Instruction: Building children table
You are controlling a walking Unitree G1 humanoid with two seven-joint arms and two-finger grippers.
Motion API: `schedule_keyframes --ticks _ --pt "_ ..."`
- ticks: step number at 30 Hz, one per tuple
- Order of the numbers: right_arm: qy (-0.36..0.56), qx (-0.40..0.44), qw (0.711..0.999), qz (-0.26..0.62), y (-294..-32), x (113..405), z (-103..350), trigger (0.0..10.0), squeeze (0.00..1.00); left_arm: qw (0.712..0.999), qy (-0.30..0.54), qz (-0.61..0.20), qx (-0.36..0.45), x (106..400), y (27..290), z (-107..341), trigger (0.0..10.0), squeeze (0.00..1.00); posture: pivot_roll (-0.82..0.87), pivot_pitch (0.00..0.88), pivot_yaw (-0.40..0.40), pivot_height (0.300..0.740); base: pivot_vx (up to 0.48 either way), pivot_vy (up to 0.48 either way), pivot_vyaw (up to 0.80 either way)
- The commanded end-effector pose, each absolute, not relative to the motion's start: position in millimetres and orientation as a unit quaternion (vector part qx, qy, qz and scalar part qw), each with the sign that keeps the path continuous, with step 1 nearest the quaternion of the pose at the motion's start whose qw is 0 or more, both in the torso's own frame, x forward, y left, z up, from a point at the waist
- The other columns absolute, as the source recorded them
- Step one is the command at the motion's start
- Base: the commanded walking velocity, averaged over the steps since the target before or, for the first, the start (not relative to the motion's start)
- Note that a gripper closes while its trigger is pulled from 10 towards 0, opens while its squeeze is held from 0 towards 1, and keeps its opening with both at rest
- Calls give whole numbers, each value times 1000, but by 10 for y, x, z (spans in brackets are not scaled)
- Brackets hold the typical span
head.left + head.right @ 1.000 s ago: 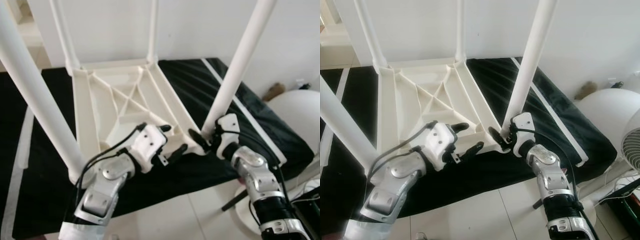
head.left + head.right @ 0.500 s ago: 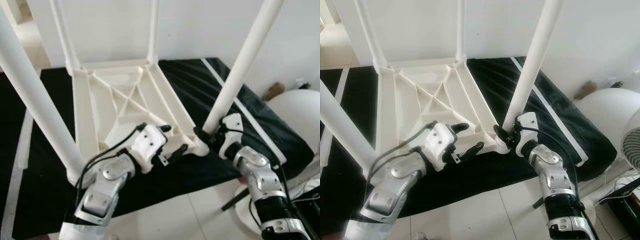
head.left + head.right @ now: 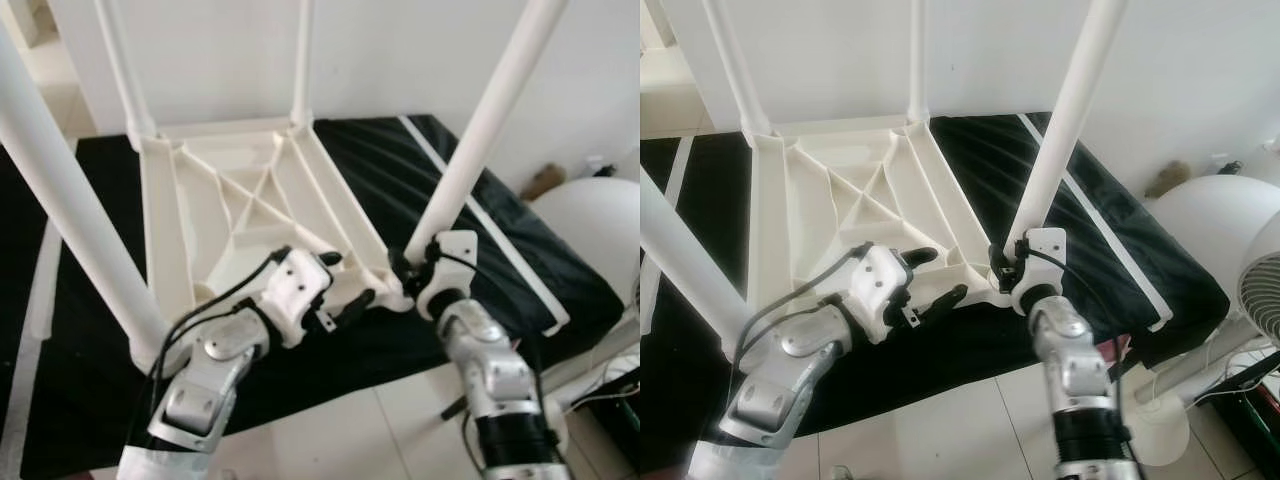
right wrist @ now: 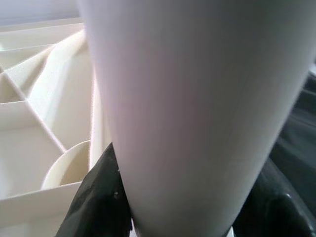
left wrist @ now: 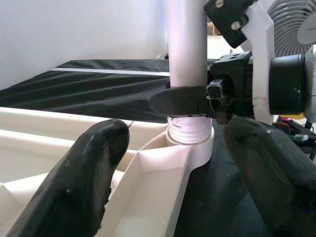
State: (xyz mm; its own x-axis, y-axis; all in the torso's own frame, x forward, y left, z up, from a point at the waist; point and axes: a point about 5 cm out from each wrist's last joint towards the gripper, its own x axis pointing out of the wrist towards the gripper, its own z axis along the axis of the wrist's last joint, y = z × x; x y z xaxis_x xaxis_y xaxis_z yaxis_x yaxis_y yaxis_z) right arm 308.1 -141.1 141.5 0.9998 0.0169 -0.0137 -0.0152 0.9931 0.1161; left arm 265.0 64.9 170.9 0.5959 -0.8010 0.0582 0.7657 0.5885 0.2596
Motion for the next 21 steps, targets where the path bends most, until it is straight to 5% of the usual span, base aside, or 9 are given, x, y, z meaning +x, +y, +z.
schedule_keyframes --ticks 1,7,19,20,21 --pt "43 72 995 -56 -1547 3021 1236 10000 0 890 -87 -436 101 2635 643 1715 10000 0 1 62 -61 740 0 0 0" --pt "59 129 988 -52 -1189 2938 1207 10000 0 888 -87 -441 95 2641 632 1731 10000 0 0 59 -54 740 0 0 0" --pt "34 115 991 -63 -1239 2926 1311 10000 0 882 -85 -453 94 2628 631 1732 10000 0 -3 60 -56 740 0 0 0" --pt "27 112 992 -48 -1231 2919 1336 10000 573 882 -86 -454 93 2626 639 1731 10000 0 -4 60 -54 740 0 0 0" --pt "27 112 992 -48 -1231 2919 1336 10000 573 882 -86 -454 93 2626 639 1731 10000 0 -4 60 -54 740 0 0 0"
